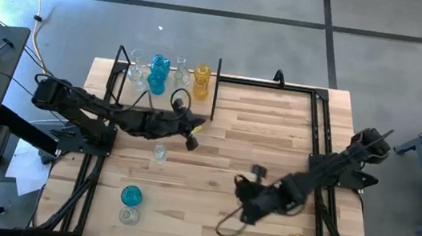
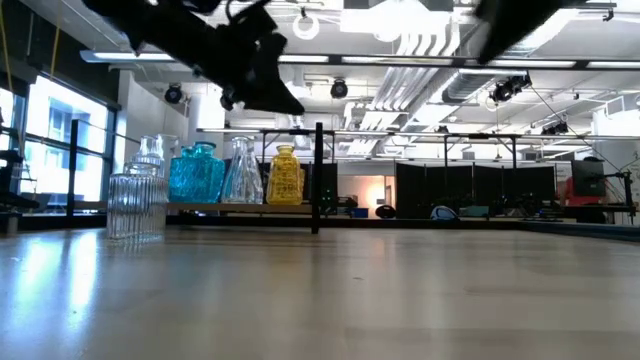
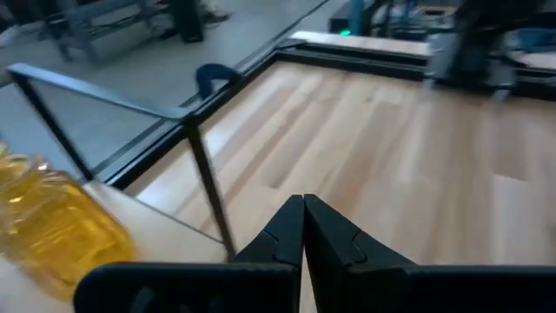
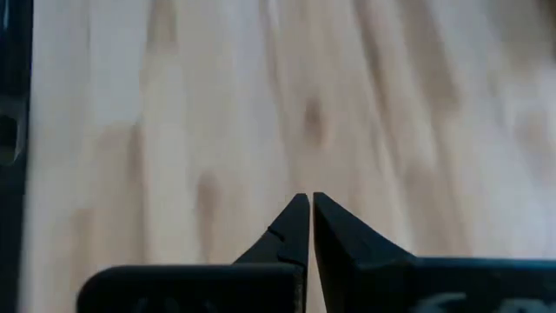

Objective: Sort vases onto shelf
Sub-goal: Put the yellow vase on the shelf aligned with the other yellow vase

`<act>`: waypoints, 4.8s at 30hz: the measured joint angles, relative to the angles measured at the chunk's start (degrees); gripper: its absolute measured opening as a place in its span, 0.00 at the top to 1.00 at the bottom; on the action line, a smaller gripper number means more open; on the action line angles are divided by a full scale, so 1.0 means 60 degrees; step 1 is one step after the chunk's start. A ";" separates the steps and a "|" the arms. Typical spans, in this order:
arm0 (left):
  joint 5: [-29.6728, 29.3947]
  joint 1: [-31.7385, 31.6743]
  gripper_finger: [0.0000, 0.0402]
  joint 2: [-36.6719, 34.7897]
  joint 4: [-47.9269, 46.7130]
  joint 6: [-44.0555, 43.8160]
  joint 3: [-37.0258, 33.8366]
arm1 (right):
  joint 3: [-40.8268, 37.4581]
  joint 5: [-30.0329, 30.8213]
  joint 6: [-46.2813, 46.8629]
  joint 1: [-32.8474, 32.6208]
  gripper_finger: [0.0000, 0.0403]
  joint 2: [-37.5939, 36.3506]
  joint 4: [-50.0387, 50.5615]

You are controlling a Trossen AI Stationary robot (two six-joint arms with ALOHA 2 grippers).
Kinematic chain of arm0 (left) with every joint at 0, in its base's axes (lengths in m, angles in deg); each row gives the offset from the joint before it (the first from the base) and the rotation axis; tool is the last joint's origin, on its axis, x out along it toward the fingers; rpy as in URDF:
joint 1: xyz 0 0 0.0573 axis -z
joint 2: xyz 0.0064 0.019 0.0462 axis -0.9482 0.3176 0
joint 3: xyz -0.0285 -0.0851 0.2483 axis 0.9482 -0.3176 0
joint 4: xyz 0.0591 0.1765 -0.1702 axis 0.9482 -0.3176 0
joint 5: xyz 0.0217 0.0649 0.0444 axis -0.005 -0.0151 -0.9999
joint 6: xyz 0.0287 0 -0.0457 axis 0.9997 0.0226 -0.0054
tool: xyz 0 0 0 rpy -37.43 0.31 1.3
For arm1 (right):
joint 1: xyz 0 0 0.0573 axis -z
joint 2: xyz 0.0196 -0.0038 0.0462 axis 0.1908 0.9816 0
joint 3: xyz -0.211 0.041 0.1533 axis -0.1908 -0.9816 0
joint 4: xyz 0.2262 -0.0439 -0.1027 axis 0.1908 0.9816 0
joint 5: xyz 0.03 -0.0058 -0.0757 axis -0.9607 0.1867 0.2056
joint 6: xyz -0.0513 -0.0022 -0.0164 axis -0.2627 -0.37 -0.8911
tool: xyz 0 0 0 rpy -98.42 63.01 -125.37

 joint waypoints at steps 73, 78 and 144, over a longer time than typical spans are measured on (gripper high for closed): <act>0.0361 0.1140 1.00 -0.1525 0.1146 -0.0277 -0.1866 | 0.1041 -0.3689 0.9745 -0.3377 0.69 0.1362 0.4790; 0.0728 0.1324 1.00 -0.2239 0.2650 -0.0061 -0.2767 | 0.1650 -0.3009 0.6462 -0.1823 0.70 0.1362 0.5045; 0.0572 0.1330 1.00 -0.3440 0.2000 0.0031 -0.3128 | 0.5730 -0.2768 -0.6626 0.5545 0.57 0.4918 0.2261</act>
